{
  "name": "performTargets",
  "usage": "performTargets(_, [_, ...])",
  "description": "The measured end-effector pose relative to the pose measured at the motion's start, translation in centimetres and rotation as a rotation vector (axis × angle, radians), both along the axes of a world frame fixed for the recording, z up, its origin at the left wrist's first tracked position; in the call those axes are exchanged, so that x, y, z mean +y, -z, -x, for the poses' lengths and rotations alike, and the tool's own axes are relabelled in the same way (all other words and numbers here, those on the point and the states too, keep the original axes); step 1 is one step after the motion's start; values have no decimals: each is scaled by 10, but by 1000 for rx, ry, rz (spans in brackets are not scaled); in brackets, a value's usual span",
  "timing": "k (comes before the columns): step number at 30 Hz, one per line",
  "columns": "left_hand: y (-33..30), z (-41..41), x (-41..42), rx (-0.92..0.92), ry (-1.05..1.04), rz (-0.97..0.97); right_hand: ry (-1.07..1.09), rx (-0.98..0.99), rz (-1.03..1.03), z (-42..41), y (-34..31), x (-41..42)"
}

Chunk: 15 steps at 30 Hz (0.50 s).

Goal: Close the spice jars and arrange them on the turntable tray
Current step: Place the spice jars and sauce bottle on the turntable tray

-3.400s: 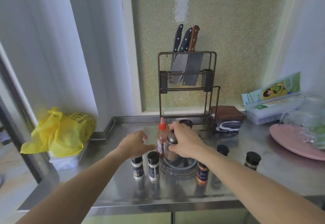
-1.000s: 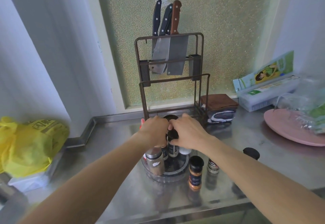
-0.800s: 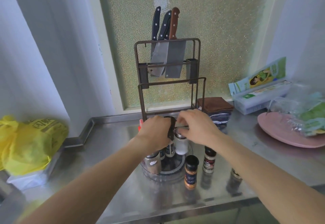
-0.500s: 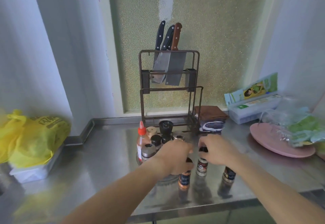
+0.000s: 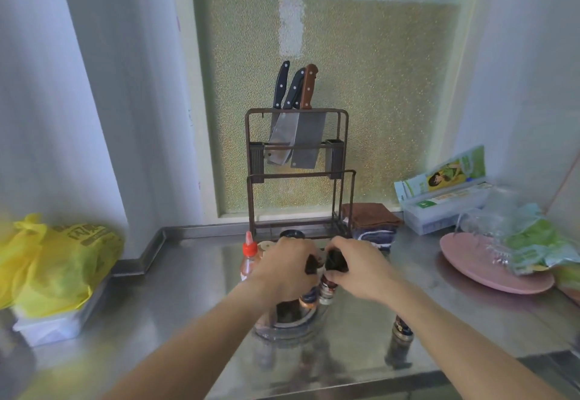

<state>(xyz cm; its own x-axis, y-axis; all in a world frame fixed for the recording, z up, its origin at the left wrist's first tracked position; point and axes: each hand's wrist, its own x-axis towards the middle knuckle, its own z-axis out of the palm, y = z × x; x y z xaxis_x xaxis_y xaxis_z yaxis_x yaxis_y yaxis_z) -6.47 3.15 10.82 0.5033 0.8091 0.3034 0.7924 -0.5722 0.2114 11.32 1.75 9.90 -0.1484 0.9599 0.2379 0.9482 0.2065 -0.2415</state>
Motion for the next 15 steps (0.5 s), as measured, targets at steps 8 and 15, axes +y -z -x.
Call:
performTargets(8, [21,15,11,249,-71,80,-48,23,56,31,19,1])
performTargets(15, [36,12,10,409,-45,94,-73,14,99,39,36,0])
